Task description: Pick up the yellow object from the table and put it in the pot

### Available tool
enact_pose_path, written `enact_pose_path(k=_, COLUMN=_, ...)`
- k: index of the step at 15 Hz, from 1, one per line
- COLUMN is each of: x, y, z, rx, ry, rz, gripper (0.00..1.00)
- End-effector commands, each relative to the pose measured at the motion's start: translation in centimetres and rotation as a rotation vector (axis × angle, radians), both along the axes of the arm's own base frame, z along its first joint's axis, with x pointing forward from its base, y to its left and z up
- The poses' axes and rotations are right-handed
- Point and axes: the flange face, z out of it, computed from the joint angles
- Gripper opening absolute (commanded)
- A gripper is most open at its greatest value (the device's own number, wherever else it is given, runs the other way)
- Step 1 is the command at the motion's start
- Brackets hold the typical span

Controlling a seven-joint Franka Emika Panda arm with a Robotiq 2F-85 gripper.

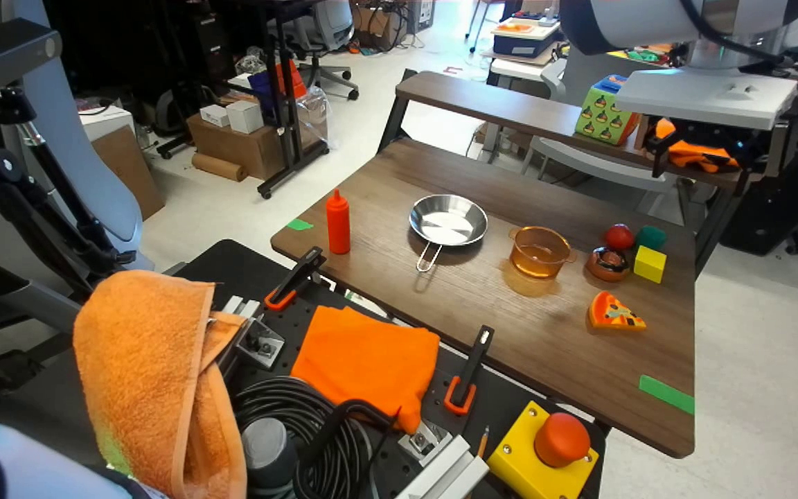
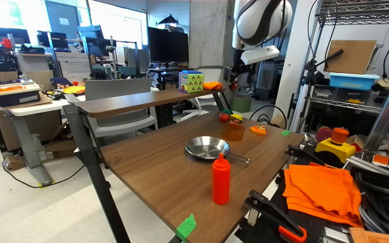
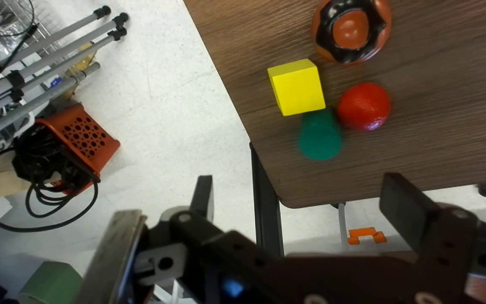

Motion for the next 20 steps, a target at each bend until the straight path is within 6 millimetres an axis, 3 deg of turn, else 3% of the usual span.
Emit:
enact_pose_path(k=1, x=-0.5, y=0.3, z=0.6, rx=0.002, ry=0.004, rz=0.024, gripper=1.00)
enact_pose_path(k=5, x=-0.2, y=0.1, z=0.8, rx=0.011, ry=0.012, rz=0.031, gripper=1.00)
enact_pose_path(k=13, x=0.1, y=2.2, z=0.6, rx=-0.049, ry=0.023, rz=0.127, gripper=1.00)
enact_pose_path(k=20, x=0.5, y=3.6, z=0.2, rx=0.107, ry=0.043, rz=0.112, gripper=1.00)
